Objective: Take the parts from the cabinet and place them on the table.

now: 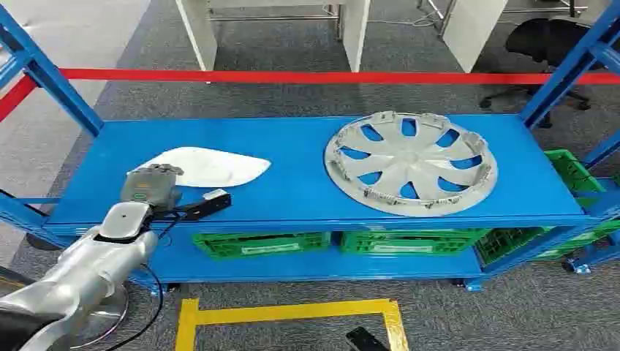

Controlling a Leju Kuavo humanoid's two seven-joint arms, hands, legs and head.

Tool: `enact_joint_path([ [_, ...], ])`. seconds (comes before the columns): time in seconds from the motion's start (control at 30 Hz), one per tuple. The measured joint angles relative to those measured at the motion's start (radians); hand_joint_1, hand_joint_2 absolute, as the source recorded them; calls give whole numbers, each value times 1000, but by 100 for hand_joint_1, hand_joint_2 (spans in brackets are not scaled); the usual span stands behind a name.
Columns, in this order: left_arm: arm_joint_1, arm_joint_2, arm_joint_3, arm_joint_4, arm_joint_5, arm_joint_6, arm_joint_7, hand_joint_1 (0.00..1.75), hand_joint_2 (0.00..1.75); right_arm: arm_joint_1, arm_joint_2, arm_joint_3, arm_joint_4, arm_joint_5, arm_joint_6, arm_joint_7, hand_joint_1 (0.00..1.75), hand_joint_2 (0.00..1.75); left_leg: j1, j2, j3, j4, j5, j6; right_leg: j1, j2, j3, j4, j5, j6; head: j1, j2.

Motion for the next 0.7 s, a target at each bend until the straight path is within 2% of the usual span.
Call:
enact_joint_path([
  [0.7, -3, -2, 0, 1, -3, 1, 0, 175, 175, 0, 3, 0, 0, 0, 0, -2, 0, 0, 0, 0, 0, 0, 0, 0, 0, 0, 0, 0, 0, 0, 0, 0],
])
